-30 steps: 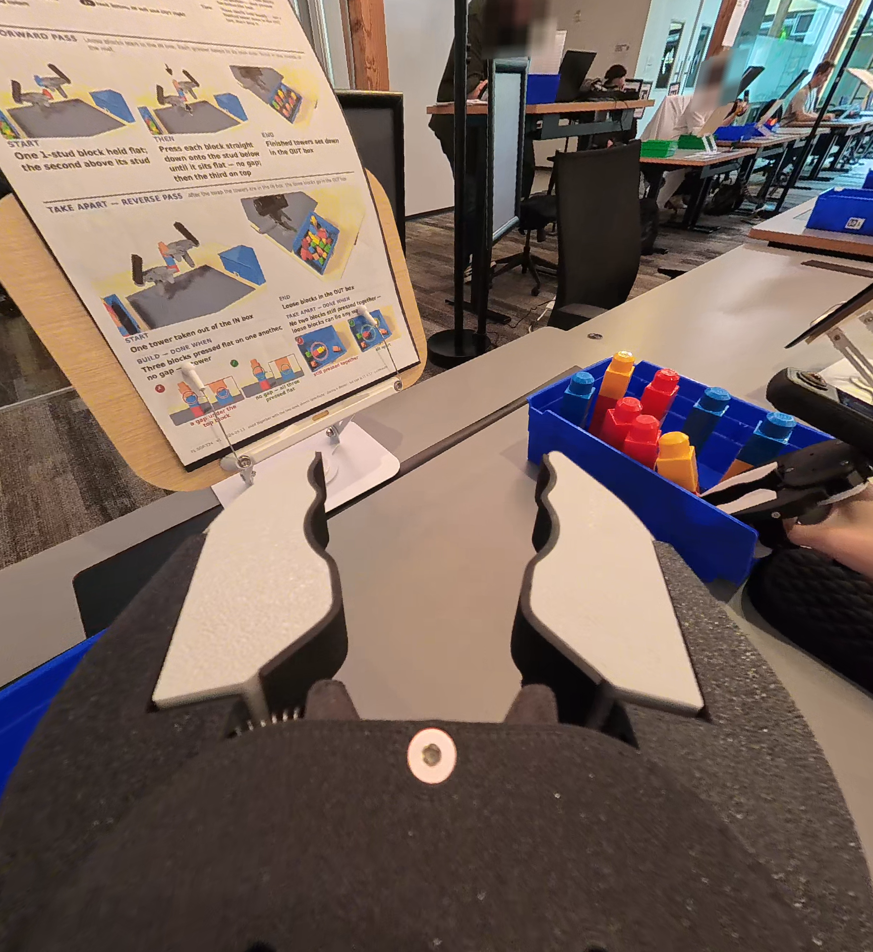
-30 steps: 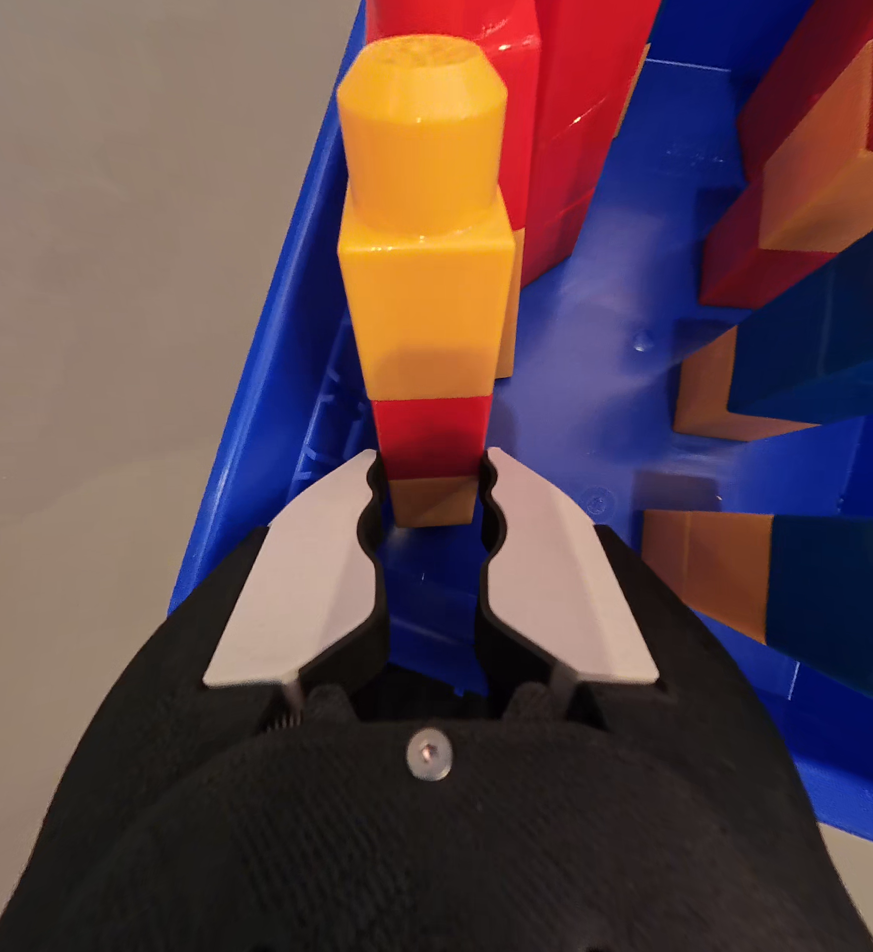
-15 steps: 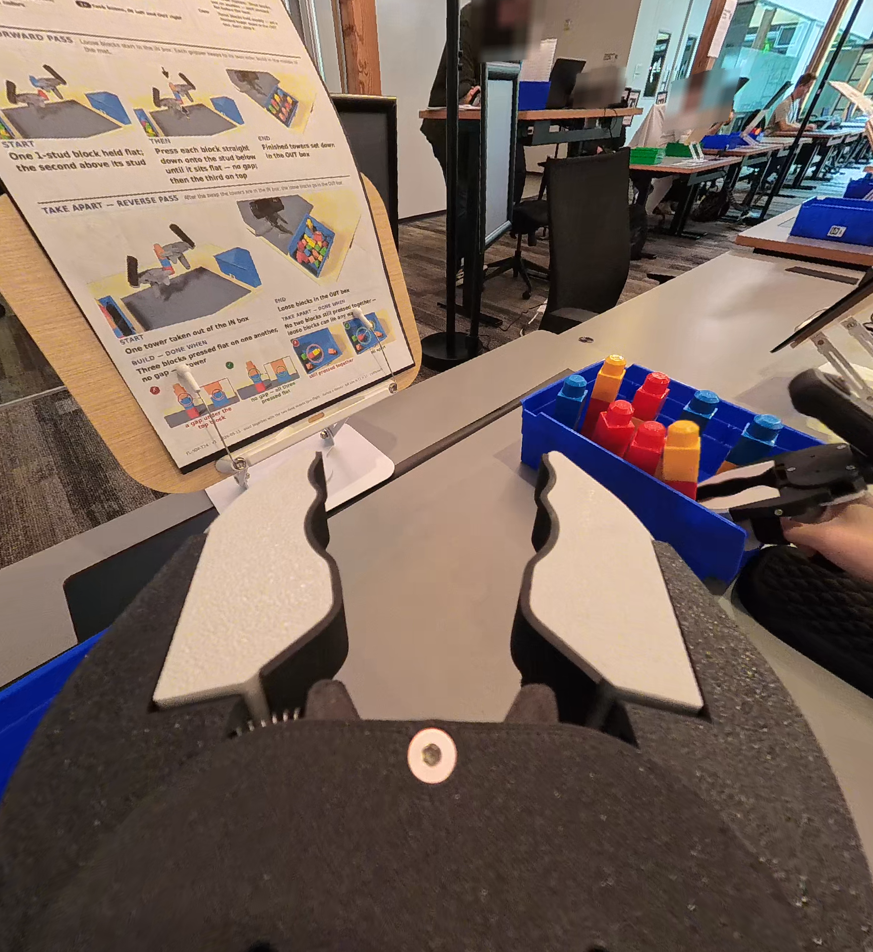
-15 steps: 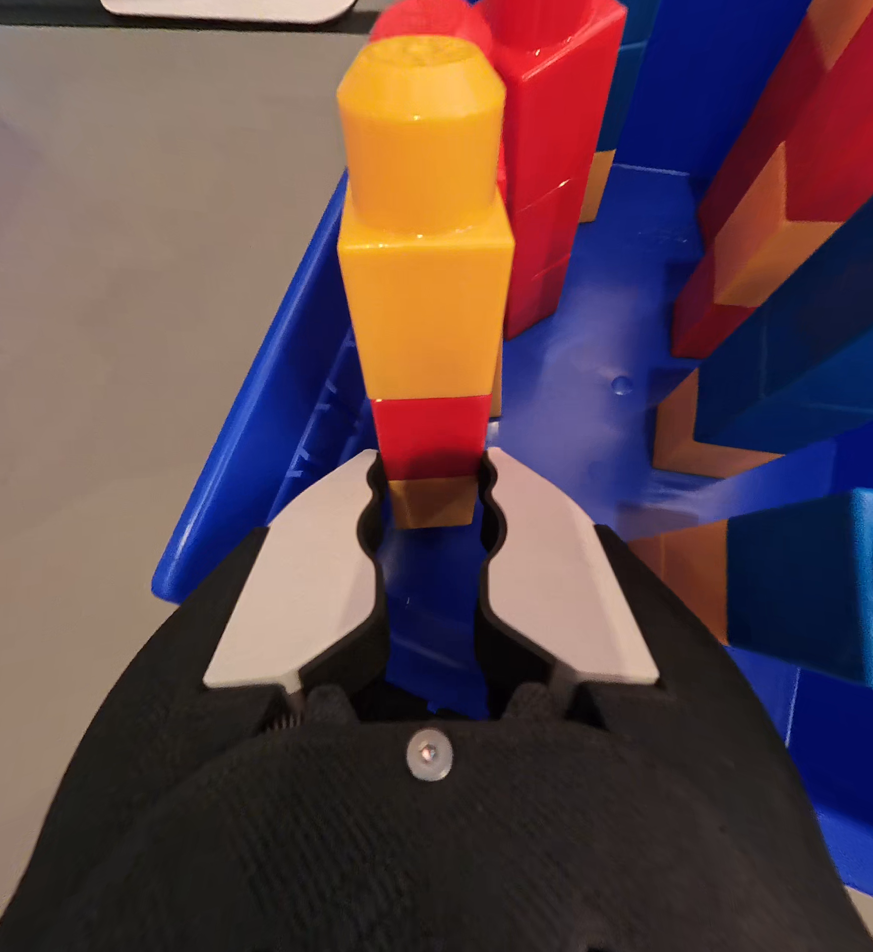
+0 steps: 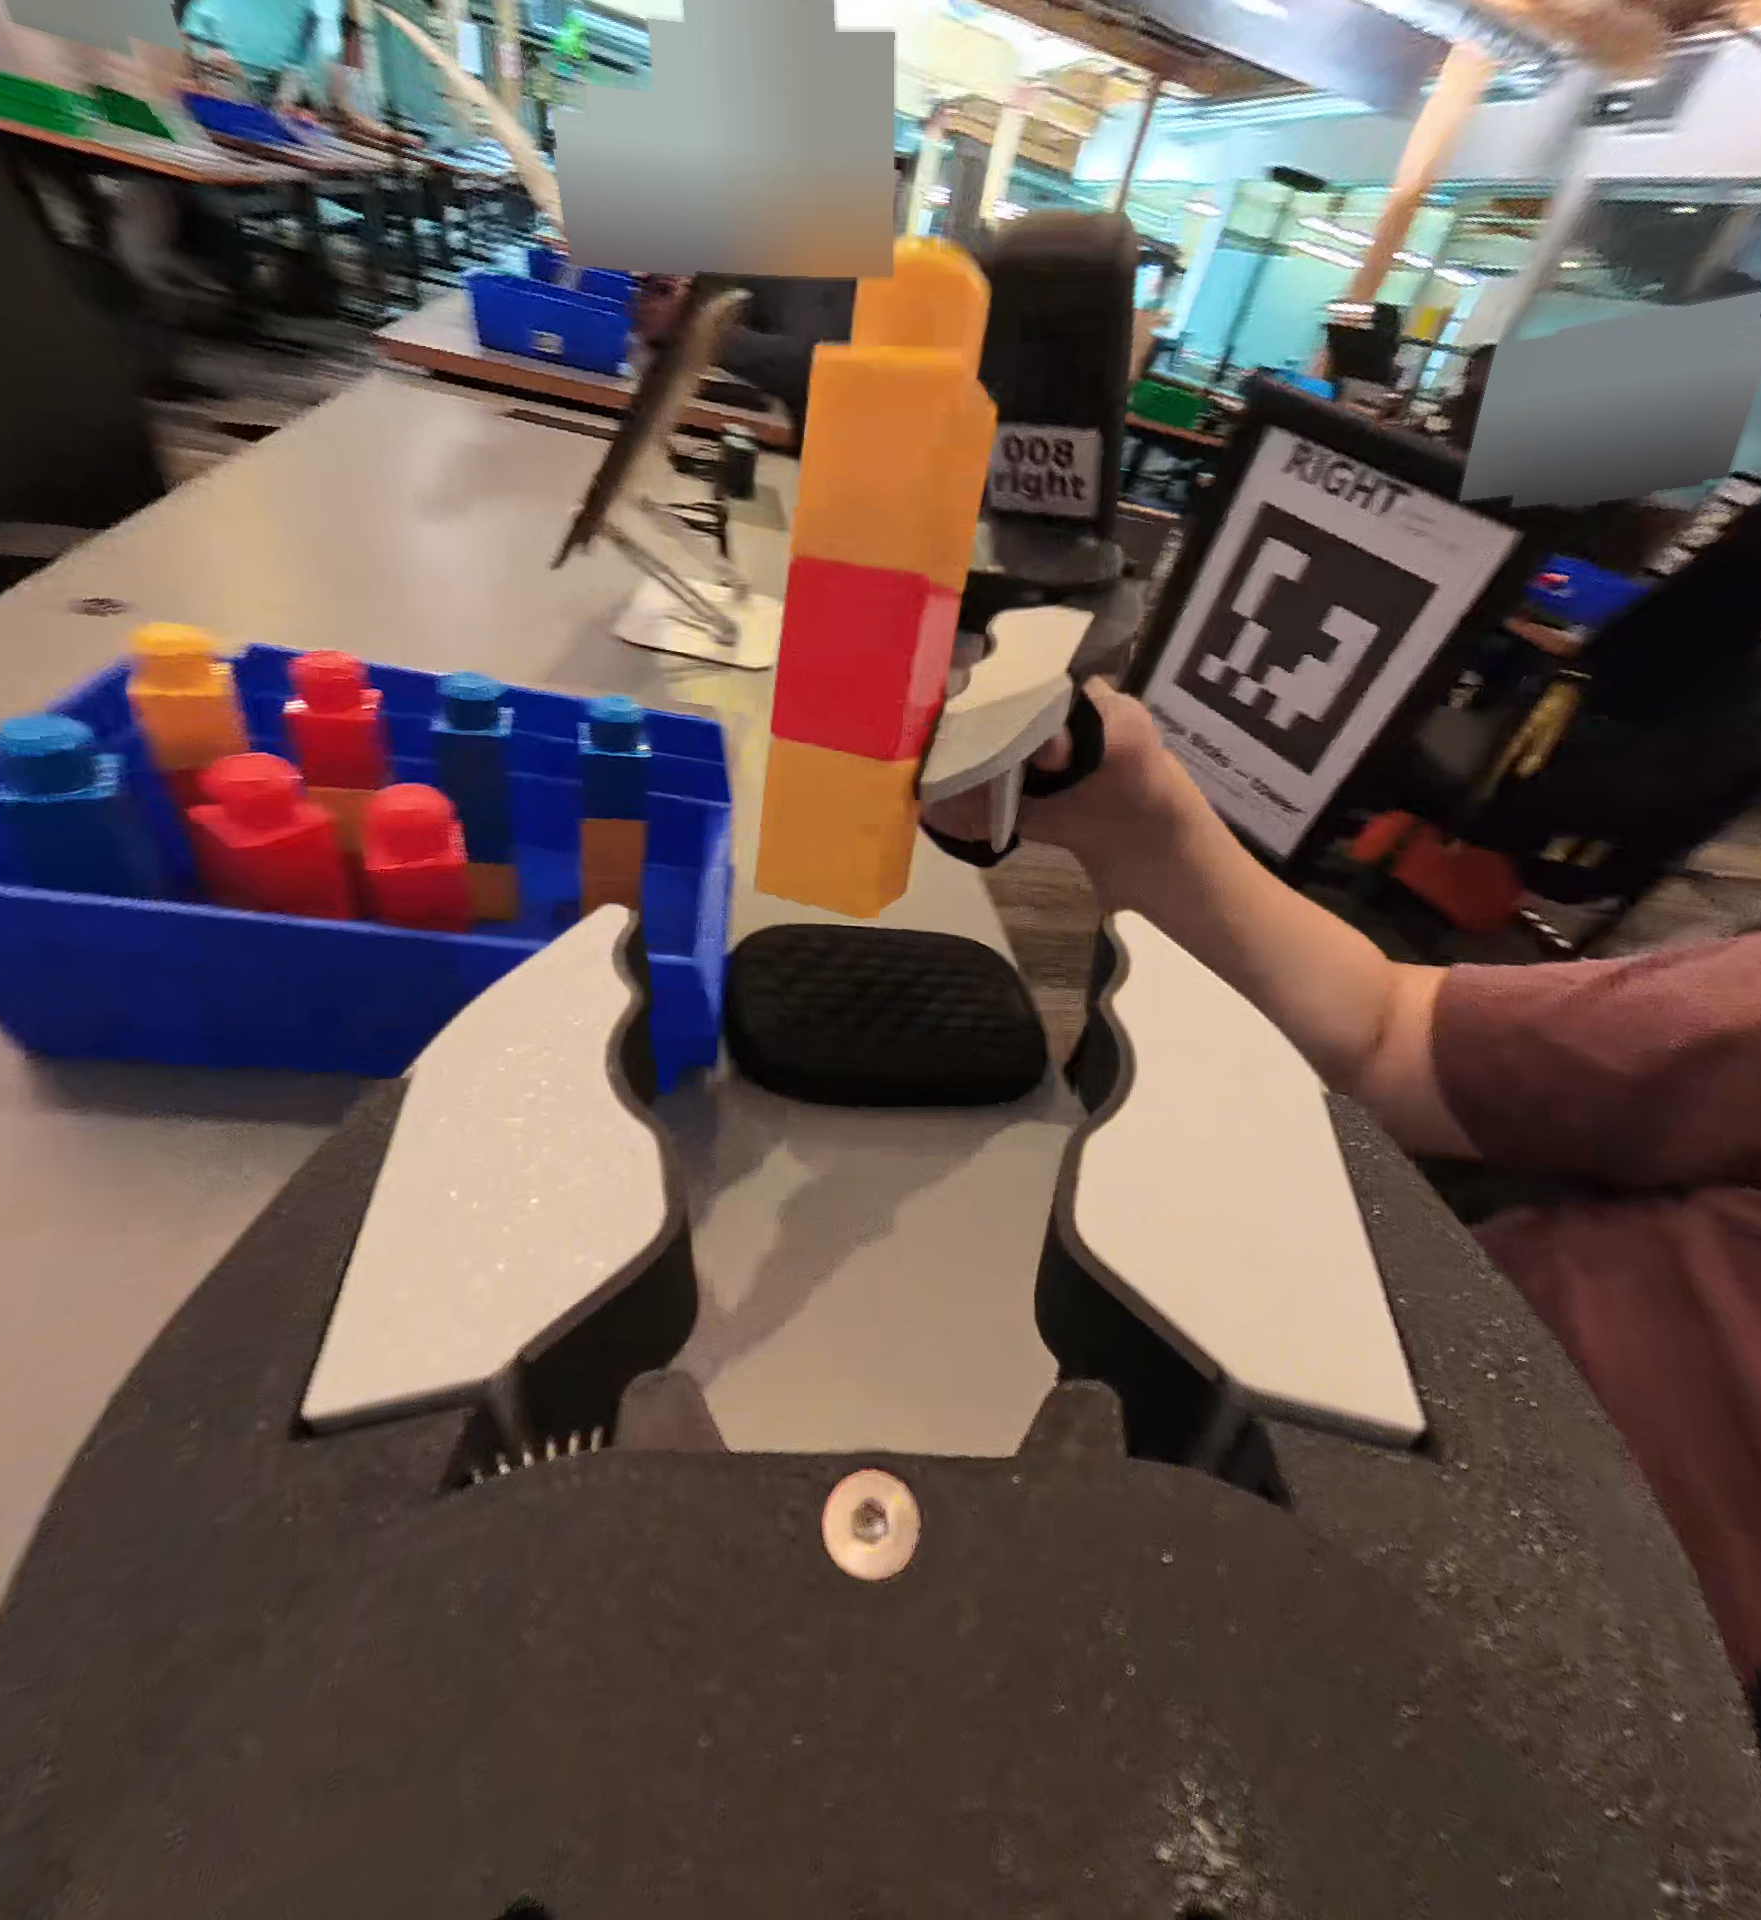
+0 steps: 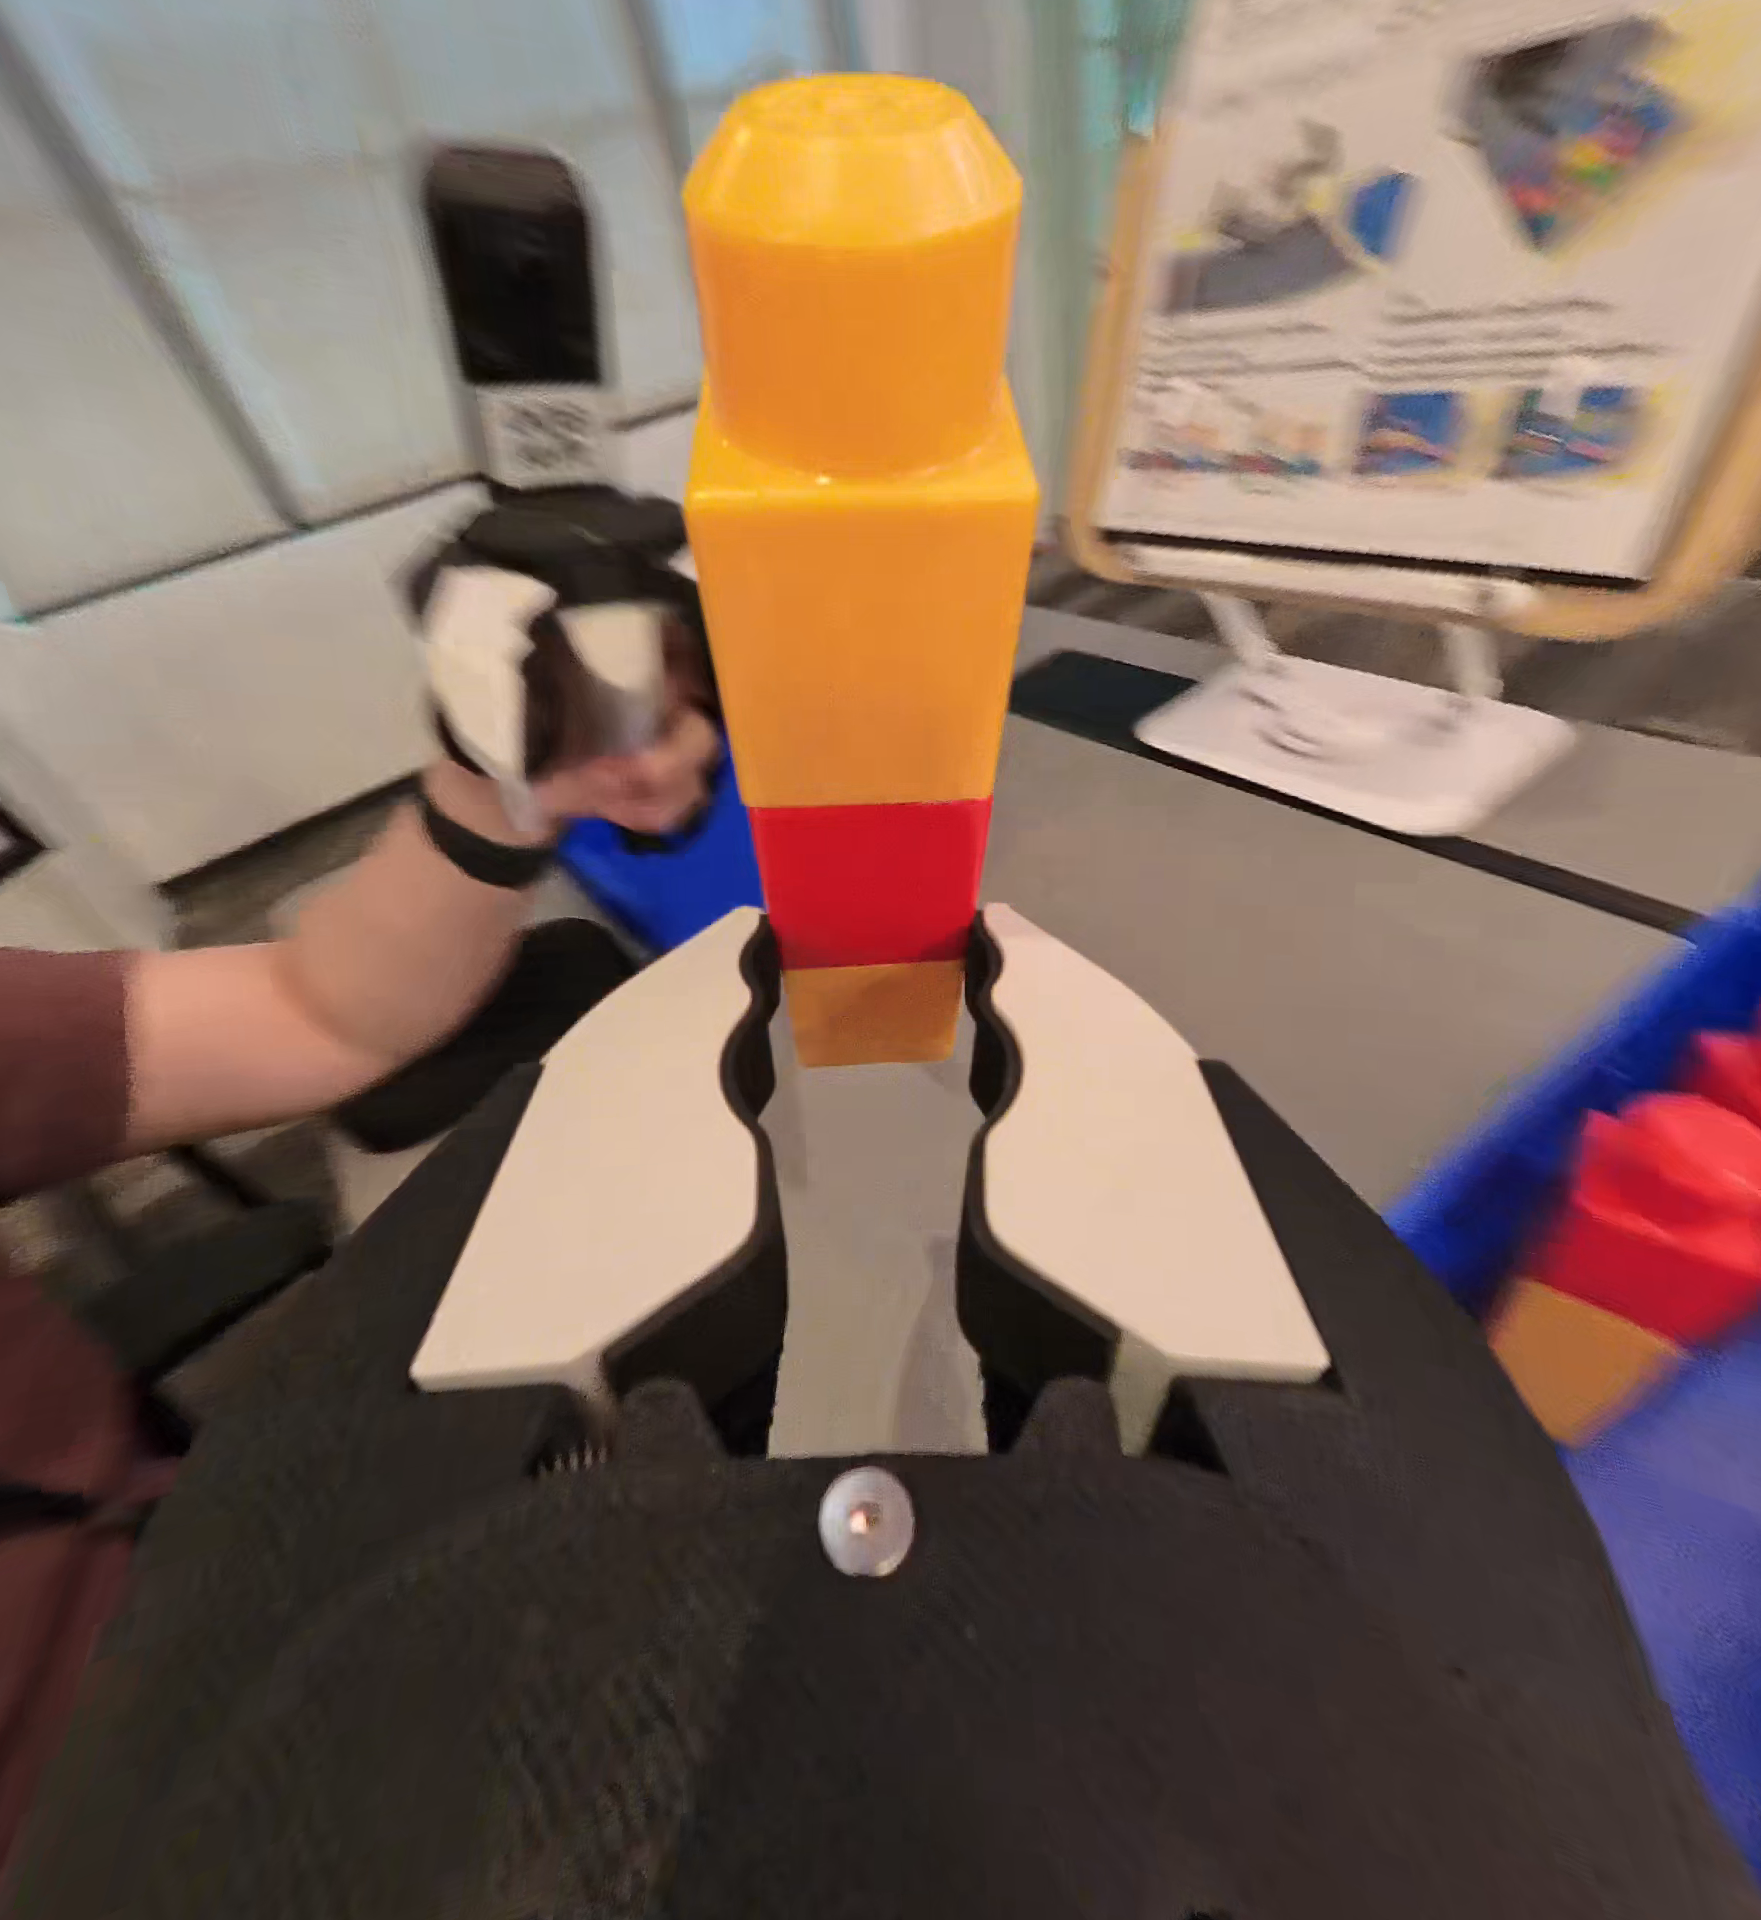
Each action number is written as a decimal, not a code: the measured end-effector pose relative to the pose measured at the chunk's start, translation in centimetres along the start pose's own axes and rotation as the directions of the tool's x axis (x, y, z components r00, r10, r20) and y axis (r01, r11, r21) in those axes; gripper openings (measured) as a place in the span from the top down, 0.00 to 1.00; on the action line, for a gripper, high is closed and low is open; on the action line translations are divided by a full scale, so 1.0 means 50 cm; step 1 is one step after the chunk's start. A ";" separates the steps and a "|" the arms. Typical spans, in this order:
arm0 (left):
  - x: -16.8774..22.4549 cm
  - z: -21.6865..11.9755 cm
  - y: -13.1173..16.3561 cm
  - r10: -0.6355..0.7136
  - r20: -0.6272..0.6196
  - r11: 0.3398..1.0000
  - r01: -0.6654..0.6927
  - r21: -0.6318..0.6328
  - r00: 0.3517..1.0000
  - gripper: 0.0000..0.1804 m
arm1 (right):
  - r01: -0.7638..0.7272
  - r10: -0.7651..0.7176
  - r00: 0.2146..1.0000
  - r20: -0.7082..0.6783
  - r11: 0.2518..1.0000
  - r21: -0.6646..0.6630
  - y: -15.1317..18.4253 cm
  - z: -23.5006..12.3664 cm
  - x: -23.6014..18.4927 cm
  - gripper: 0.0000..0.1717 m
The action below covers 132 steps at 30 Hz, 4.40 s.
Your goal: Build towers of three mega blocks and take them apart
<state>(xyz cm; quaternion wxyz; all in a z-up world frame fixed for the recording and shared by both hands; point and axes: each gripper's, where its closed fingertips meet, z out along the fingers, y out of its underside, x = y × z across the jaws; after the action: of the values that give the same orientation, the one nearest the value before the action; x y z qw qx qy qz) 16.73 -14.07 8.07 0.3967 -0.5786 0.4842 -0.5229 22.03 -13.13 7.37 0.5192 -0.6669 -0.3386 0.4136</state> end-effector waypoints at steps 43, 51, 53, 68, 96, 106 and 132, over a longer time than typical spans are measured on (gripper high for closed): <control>0.100 0.036 0.047 0.027 -0.228 0.989 -0.060 -0.138 0.973 0.80 | 0.064 -0.055 0.980 0.193 0.997 -0.044 -0.082 -0.020 -0.127 0.79; 0.069 0.037 0.032 -0.077 -0.187 0.995 0.062 -0.083 0.979 0.59 | 0.058 -0.058 0.998 -0.006 0.995 -0.084 -0.105 -0.063 -0.061 0.79; 0.046 0.018 0.021 -0.075 -0.131 0.996 0.067 -0.064 0.989 0.56 | 0.031 -0.061 0.975 -0.216 0.990 -0.136 -0.103 -0.114 0.023 0.79; 0.010 -0.097 -0.043 -0.031 0.003 0.999 0.031 0.029 1.000 0.59 | -0.279 -0.048 0.739 -0.672 0.886 -0.370 0.200 -0.107 0.323 0.78; 0.036 -0.325 -0.144 0.284 0.662 0.935 -0.353 -0.030 0.694 0.64 | -0.273 0.098 0.621 -0.778 0.957 -0.098 0.001 -0.413 0.413 0.72; -0.119 -0.778 0.108 0.003 0.990 0.951 0.305 -0.047 0.141 0.54 | -0.631 0.094 0.654 -0.751 0.616 -0.472 0.256 -0.319 0.592 0.72; -0.205 -0.846 0.490 -0.242 0.969 0.363 0.922 0.133 -0.045 0.96 | -0.780 0.166 0.593 -0.788 0.360 -0.511 0.324 -0.270 0.611 0.96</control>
<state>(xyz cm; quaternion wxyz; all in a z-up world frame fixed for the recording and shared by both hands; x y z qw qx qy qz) -28.51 -7.38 -12.01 0.0844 -0.9951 -0.0288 -0.0428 47.68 4.47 -12.91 0.0598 -0.9906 -0.0743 0.0985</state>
